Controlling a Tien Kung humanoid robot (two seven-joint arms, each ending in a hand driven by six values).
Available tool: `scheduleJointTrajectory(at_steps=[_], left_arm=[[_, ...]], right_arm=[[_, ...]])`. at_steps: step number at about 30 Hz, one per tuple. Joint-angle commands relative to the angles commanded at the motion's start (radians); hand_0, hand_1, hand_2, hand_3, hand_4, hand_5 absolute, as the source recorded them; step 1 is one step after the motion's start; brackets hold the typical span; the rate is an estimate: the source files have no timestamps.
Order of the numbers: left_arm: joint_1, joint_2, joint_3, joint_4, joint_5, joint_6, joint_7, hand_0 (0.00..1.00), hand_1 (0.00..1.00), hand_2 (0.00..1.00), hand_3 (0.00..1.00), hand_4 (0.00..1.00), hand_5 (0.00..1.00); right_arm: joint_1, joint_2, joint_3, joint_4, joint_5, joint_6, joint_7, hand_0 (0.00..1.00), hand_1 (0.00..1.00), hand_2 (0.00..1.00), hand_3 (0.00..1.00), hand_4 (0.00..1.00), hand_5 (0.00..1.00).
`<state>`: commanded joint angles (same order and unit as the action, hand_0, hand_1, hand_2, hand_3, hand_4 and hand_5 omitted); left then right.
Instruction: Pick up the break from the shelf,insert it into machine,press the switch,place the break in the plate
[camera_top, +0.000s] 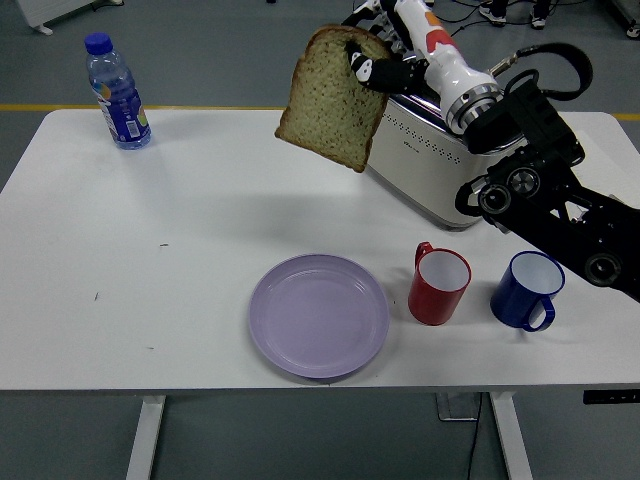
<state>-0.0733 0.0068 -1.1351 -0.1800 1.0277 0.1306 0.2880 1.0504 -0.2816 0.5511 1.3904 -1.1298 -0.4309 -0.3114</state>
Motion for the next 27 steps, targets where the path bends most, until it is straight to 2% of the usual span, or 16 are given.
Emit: scheduleJointTrajectory(at_steps=[5, 11, 19, 26, 27], left_arm=[[-0.001, -0.002, 0.000, 0.000, 0.002, 0.000, 0.000, 0.631, 0.581, 0.620, 0.714, 0.529, 0.979], [0.001, -0.003, -0.004, 0.000, 0.008, 0.000, 0.000, 0.631, 0.583, 0.621, 0.712, 0.528, 0.982], [0.004, -0.005, -0.008, 0.000, 0.018, -0.001, 0.001, 0.630, 0.581, 0.622, 0.713, 0.528, 0.982], [0.006, -0.006, -0.004, 0.000, 0.017, -0.002, 0.000, 0.630, 0.583, 0.623, 0.715, 0.527, 0.982], [0.006, -0.006, -0.003, 0.000, 0.018, -0.002, 0.001, 0.630, 0.582, 0.624, 0.712, 0.526, 0.981]], right_arm=[[-0.044, -0.038, -0.082, 0.072, 0.129, 0.031, -0.015, 0.213, 0.281, 0.383, 0.478, 0.437, 0.002], [-0.079, -0.063, -0.181, 0.100, 0.215, 0.059, -0.025, 0.212, 0.282, 0.382, 0.477, 0.435, 0.002], [-0.116, -0.041, -0.243, 0.057, 0.241, 0.059, -0.014, 0.212, 0.280, 0.382, 0.476, 0.437, 0.002], [-0.152, 0.003, -0.263, -0.013, 0.281, 0.042, 0.016, 0.209, 0.278, 0.380, 0.476, 0.443, 0.002], [-0.157, 0.014, -0.265, -0.025, 0.285, 0.040, 0.022, 0.238, 0.280, 0.381, 0.481, 0.446, 0.002]])
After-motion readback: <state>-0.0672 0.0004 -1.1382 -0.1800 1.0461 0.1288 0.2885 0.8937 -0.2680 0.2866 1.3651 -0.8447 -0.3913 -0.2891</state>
